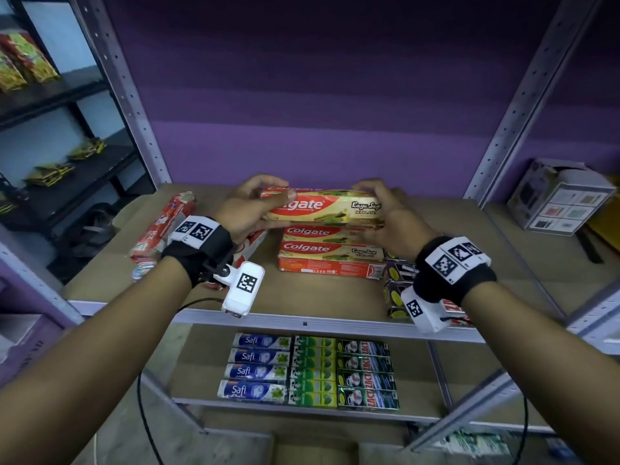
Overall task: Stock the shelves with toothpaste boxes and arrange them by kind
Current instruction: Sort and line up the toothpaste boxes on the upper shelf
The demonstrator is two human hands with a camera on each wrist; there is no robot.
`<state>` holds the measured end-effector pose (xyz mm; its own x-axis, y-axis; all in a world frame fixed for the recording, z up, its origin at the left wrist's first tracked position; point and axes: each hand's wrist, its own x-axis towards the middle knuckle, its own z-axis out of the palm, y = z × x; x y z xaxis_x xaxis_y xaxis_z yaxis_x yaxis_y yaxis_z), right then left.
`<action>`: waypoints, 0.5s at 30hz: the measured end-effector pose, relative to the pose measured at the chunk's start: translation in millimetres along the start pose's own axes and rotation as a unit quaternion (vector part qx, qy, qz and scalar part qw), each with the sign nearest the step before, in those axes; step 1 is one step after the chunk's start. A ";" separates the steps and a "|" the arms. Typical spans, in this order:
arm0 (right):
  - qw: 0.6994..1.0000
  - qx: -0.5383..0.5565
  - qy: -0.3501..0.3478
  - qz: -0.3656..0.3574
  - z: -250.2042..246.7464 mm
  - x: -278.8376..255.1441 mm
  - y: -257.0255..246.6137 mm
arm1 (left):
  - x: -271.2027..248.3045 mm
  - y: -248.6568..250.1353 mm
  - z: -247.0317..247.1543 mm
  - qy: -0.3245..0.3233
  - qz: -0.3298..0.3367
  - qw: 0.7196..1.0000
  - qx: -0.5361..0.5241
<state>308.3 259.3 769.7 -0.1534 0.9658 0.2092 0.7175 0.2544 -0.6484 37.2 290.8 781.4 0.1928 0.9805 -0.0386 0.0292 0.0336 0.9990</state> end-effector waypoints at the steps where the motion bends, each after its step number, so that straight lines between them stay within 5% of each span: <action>1: 1.000 -0.019 -0.004 -0.001 -1.0 -1.3 1.3 | -2.6 -0.5 -1.2 -0.012 -0.003 1.000 0.027; 9: 0.985 -0.152 -0.079 0.007 -9.1 -16.7 16.0 | -22.7 -11.2 -9.7 -0.073 0.072 0.961 0.257; 13: 0.982 -0.121 -0.142 0.010 -8.2 -33.1 21.6 | -29.2 -27.7 -17.8 -0.090 0.109 0.904 0.404; 15: 0.979 -0.110 -0.171 0.016 -5.8 -41.7 25.4 | -36.3 -37.3 -19.8 -0.111 0.089 0.902 0.407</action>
<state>336.9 225.2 748.8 -0.3193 0.9434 -0.0898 0.8488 0.2426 -0.4698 9.7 257.8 746.0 0.4556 0.8898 0.0276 0.6711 -0.3637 0.6460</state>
